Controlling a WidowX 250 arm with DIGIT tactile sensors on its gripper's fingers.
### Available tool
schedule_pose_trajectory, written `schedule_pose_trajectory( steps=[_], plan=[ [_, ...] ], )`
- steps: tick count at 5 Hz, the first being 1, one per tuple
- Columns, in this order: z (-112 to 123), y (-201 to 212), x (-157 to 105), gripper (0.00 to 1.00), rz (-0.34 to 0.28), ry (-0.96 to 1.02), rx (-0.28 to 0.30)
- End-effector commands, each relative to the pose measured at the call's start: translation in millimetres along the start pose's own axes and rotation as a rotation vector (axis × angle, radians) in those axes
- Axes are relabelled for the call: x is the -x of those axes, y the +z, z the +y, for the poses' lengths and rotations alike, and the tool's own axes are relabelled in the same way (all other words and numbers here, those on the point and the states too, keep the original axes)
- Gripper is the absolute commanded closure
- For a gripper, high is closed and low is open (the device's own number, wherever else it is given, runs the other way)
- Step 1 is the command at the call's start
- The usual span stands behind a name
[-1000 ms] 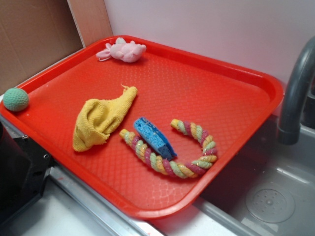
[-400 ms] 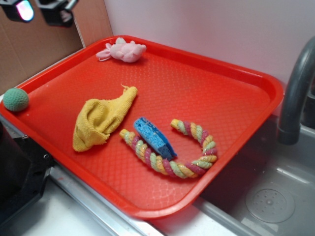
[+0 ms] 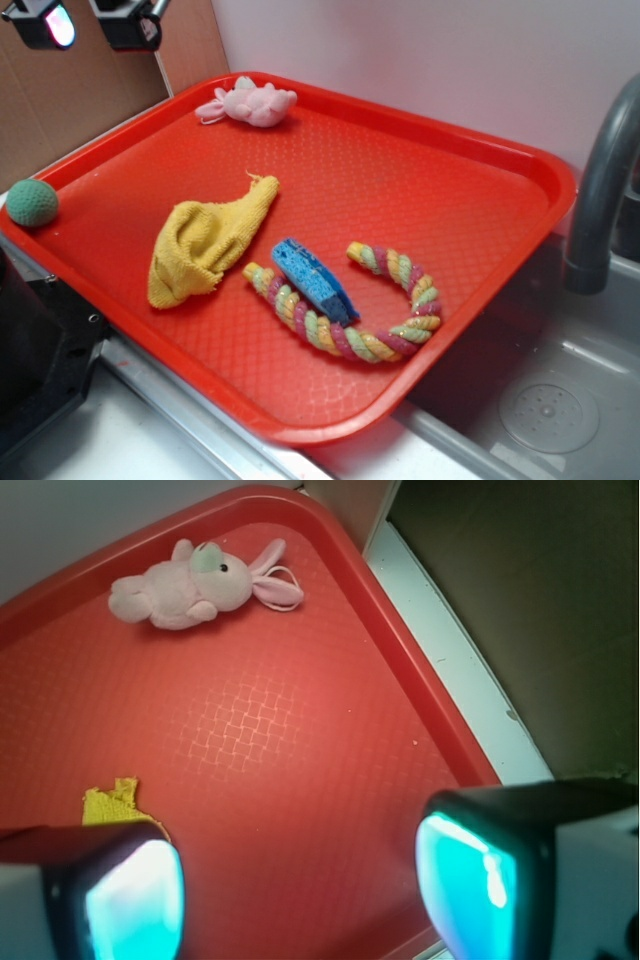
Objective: Grab the pink bunny.
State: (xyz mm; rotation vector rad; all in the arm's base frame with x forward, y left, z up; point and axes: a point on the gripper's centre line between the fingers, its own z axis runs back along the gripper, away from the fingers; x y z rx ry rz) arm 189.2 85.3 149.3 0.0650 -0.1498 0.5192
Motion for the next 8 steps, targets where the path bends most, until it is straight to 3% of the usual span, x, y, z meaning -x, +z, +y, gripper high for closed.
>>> schedule_pose_trajectory(
  steps=[1,2,3,4,5,7,8],
  plan=[
    [14.8,-16.2,-39.3,0.00,-0.062,0.287,0.124],
    [11.8,-42.6,-70.6,0.00,-0.076,0.549,0.183],
    [19.4,-64.2,-89.8,0.00,-0.107,0.797,0.153],
    [14.7,-83.0,-101.8,0.00,-0.149,0.898,0.067],
    [12.7,-98.8,-106.9,0.00,-0.141,0.888,0.016],
    [-13.1,-123.6,-115.3,0.00,-0.079,0.786,-0.100],
    [-18.3,-129.8,-111.1,1.00,-0.009,0.715,-0.107]
  ],
)
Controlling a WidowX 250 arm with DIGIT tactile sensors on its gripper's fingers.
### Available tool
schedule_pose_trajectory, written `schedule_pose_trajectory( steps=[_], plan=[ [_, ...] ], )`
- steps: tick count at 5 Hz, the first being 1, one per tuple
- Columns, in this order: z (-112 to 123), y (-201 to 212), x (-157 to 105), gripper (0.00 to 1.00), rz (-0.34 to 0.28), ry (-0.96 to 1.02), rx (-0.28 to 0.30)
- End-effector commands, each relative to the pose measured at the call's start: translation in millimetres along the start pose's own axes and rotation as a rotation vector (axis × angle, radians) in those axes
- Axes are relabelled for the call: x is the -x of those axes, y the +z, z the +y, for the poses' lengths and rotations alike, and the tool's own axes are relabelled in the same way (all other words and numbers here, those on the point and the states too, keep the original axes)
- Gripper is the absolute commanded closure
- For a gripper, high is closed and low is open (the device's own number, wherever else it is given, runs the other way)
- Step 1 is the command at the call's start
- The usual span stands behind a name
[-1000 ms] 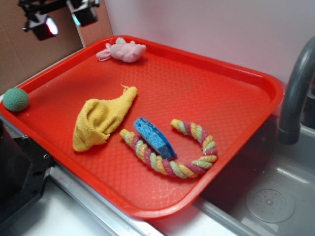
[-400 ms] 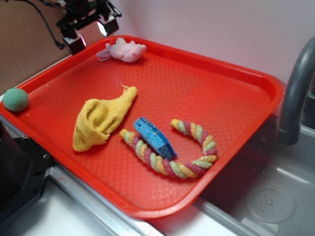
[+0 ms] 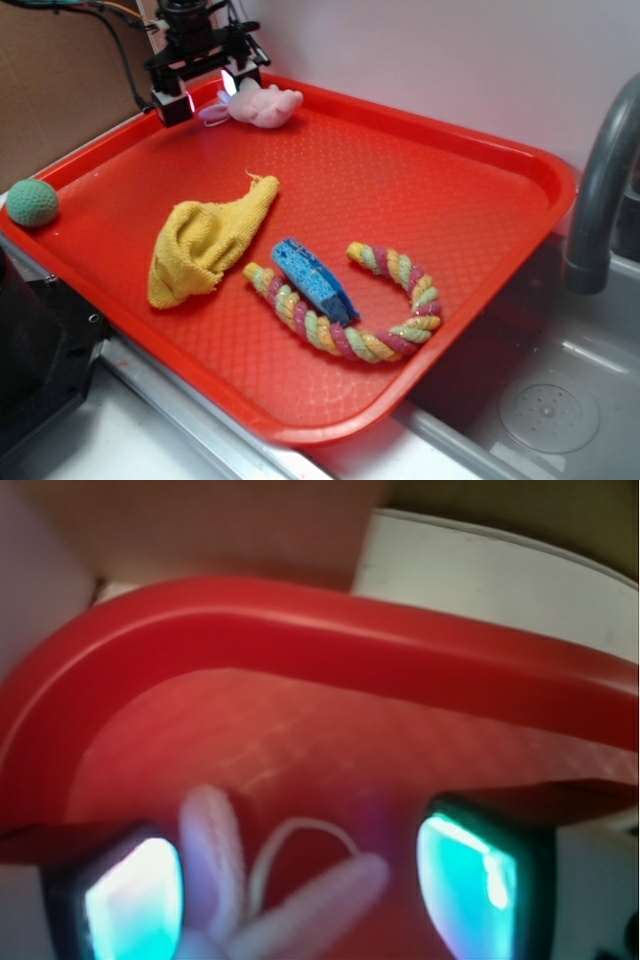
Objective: Grab the pink bunny.
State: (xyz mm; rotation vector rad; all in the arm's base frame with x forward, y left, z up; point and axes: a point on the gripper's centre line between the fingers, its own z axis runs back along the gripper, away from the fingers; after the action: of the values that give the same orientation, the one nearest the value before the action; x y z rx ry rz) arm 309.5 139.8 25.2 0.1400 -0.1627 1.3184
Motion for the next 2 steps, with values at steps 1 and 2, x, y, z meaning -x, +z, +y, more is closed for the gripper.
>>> schedule_pose_trajectory(
  steps=[1,2],
  plan=[
    [11.3,20.0,8.7,1.00,0.087,-0.181,0.014],
    [40.7,61.1,17.6,1.00,0.084,-0.314,0.057]
  ],
)
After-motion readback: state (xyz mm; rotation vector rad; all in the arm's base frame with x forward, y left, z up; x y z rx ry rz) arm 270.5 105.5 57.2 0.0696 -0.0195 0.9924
